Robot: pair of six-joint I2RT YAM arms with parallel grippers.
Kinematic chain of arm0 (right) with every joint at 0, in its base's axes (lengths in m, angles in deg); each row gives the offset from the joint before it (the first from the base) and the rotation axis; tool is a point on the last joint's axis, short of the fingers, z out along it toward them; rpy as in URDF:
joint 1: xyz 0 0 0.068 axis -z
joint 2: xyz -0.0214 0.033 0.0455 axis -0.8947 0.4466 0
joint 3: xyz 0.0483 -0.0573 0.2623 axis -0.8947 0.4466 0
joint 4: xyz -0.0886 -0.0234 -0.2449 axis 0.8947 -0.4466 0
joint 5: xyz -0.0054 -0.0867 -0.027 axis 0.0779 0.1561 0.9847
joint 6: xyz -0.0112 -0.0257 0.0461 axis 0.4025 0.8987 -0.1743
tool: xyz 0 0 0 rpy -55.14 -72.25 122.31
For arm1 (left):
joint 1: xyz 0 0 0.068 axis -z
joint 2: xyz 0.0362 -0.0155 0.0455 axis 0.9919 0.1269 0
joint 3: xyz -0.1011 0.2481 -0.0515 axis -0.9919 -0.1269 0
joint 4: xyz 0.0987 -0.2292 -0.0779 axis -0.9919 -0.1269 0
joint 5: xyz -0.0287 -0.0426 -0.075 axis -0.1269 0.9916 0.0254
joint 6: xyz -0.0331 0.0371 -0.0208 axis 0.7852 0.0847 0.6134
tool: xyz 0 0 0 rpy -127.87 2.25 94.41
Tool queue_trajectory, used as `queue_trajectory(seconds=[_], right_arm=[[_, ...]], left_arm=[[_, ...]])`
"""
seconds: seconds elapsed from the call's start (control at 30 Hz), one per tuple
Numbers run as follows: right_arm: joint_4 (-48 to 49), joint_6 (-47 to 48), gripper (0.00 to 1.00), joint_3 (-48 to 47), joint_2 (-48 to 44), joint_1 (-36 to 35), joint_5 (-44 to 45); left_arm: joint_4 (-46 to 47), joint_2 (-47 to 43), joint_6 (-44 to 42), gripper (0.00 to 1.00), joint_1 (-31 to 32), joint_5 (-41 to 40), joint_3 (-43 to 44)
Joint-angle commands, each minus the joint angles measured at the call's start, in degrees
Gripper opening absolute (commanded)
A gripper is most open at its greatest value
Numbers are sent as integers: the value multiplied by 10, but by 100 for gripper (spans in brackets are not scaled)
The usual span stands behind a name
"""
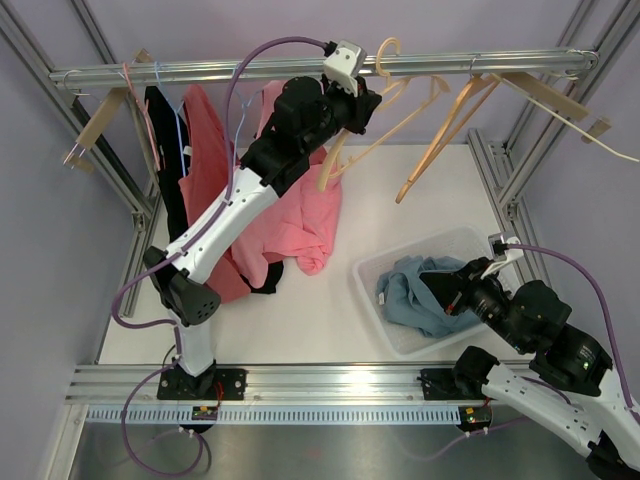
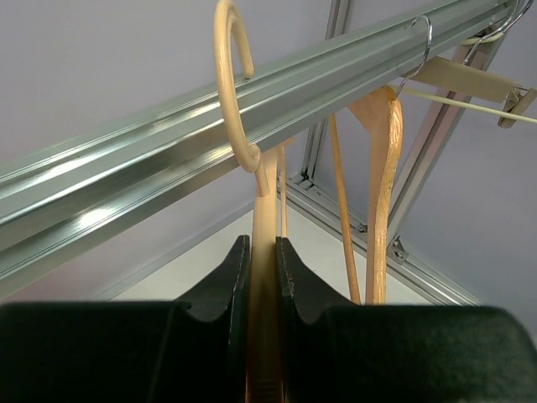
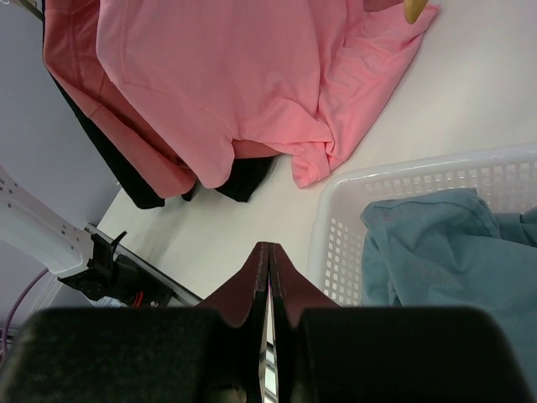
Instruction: Remove the t-shirt from the hanger
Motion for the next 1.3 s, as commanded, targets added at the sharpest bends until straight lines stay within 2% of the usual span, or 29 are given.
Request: queue_trajectory(seconds=[0.0,0.13,0.37,0.53,0.67,0.7,0.8,0.9,1.07,1.13,1.17,1.27], right_arm=[[22,6,8,1,-2,3,-21],[22,3,8,0,-2,3,-25],[28,-1,8,-2,1,3,-29],[28,-1,8,0,3,3,-26],[32,-1,9,-2,7,3,-29],[33,0,12,-4,7,3,-30],[37,0,13,-4,3,3,-30],[42,1,15,-3,-1,2,-32],[52,1,16,2,-2,3,-45],[54,1,16,4,-3,3,-51],[56,2,17,5,-4,3,-53],[63,6,17,9,-4,3,-63]], left_arm=[[4,-9,-27,0,-6,-17,-29],[21,-7,-43,0,-6,-48,-47],[21,27,-50,0,-7,-54,4],[34,7,-49,1,-7,-48,-38],[46,-29,-46,39,-7,-47,-85],[46,-38,-45,55,-7,-47,-96],[35,-80,-39,71,-7,-42,-113],[3,-121,-32,77,-7,-24,-116],[-60,-206,-25,77,-7,-42,-134],[-93,-238,-28,76,-7,-88,-149],[-107,-254,-29,75,-8,-140,-175],[-146,-316,-12,73,-34,-192,-227]])
